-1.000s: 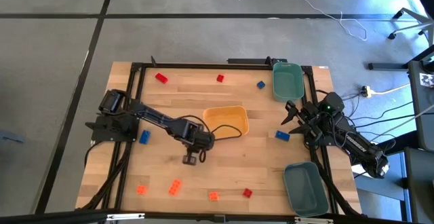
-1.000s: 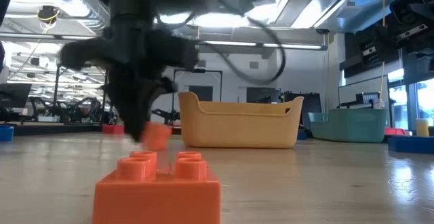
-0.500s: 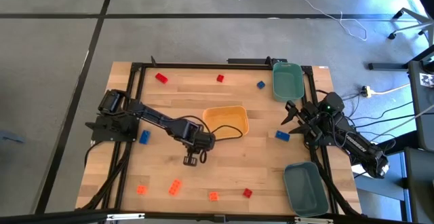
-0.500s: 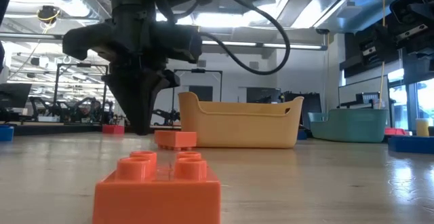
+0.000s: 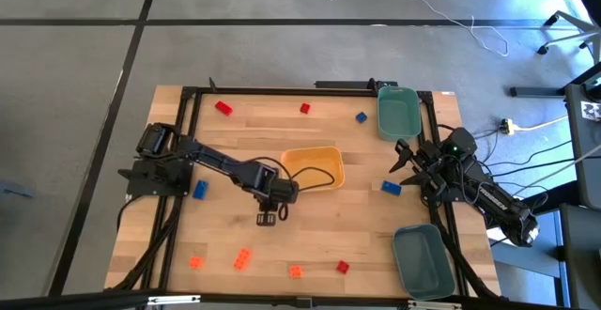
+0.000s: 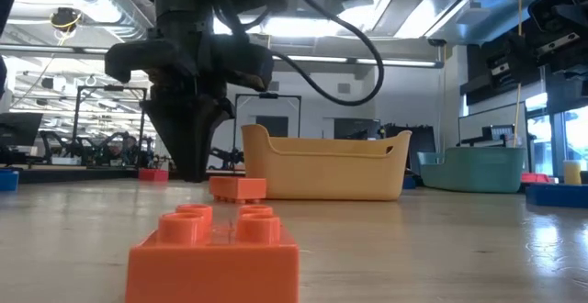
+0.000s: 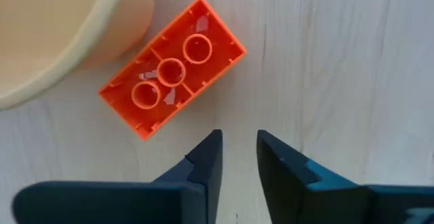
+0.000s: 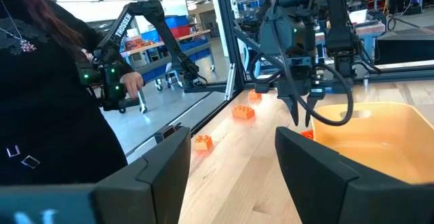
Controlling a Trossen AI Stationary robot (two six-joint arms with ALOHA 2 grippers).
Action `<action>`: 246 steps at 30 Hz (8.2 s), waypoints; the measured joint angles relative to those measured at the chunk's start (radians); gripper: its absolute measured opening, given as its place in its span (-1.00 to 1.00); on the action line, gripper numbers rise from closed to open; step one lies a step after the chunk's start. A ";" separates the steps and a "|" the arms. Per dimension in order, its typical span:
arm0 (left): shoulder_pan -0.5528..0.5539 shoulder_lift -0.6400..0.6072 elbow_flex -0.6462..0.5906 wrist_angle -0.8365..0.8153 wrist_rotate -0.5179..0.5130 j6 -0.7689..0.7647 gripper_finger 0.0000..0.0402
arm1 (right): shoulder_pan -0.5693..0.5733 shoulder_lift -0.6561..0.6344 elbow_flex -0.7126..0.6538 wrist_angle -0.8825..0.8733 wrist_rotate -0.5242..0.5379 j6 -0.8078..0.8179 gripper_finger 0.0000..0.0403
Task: Sort & place blocks by color
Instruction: Put the orange game piece into the yellow bin
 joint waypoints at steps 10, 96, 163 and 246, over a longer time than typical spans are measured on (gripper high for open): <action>0.002 0.000 0.001 -0.010 -0.047 0.186 -0.42 | 0.000 0.000 0.000 0.000 0.000 -0.001 0.08; 0.080 0.024 -0.046 0.112 0.008 0.714 -0.42 | 0.000 0.000 0.000 -0.005 0.000 -0.001 0.08; 0.399 0.174 0.712 -0.313 0.190 0.164 -1.00 | 0.001 0.009 0.149 -0.187 0.547 -0.096 0.08; 0.333 0.430 0.800 -0.340 0.042 0.163 -0.50 | 0.001 0.254 0.438 -0.576 0.810 -0.260 0.08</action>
